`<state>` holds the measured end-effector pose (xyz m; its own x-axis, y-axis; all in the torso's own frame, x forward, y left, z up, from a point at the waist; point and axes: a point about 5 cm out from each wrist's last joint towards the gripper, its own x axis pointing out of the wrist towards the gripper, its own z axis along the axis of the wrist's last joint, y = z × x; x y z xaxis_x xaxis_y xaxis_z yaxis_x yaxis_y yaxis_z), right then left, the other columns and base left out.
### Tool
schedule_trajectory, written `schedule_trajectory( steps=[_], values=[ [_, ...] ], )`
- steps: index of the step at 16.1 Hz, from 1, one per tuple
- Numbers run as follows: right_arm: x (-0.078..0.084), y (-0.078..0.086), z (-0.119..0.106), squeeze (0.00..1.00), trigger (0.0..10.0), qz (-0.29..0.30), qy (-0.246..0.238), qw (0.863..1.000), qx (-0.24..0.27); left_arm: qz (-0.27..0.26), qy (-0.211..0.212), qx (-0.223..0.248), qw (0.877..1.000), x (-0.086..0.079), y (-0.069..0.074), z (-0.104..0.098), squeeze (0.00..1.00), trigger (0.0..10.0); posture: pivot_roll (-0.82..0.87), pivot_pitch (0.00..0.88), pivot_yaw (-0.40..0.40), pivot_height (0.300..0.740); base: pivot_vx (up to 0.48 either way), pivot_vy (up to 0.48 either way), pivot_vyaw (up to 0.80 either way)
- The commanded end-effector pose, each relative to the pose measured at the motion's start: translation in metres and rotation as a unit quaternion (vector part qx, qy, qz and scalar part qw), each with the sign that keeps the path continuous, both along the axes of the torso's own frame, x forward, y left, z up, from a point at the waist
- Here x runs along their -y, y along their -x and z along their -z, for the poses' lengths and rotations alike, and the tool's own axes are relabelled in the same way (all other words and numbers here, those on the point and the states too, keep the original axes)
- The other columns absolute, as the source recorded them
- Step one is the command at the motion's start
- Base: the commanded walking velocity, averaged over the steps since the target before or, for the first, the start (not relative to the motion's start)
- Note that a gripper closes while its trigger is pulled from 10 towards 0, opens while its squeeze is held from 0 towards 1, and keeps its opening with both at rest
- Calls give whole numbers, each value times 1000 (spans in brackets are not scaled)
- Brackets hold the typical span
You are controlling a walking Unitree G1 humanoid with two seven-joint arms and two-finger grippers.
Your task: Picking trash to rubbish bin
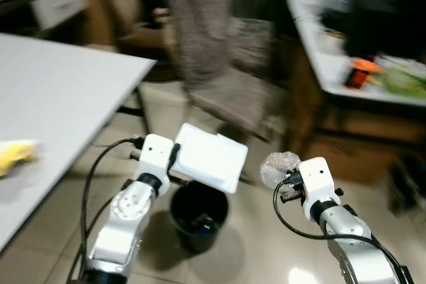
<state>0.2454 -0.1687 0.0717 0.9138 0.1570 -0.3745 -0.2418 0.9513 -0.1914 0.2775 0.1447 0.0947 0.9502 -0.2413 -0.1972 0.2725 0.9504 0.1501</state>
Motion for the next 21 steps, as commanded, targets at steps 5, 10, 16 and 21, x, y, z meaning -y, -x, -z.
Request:
schedule_trajectory(
  steps=[5,10,16,21],
  values=[
    [-6,-1,-3,0,10000,-4,-10,1000,2,-1,-12,3,1000,-4,0,-1,0,10000,-63,0,-41,740,373,0,0],
    [-8,2,2,0,10000,-9,-3,1000,-6,6,-16,1,1000,-4,-1,0,0,10000,-61,0,-28,740,372,0,-320],
    [-6,4,2,0,10000,-16,0,1000,-4,-2,-38,-10,999,-9,-4,4,0,10000,-68,0,-19,740,361,0,0],
    [-12,2,-1,0,10000,-45,-6,999,10,-22,-109,-78,991,-25,-5,27,0,10000,-70,0,-6,740,0,0,0]
  ],
)
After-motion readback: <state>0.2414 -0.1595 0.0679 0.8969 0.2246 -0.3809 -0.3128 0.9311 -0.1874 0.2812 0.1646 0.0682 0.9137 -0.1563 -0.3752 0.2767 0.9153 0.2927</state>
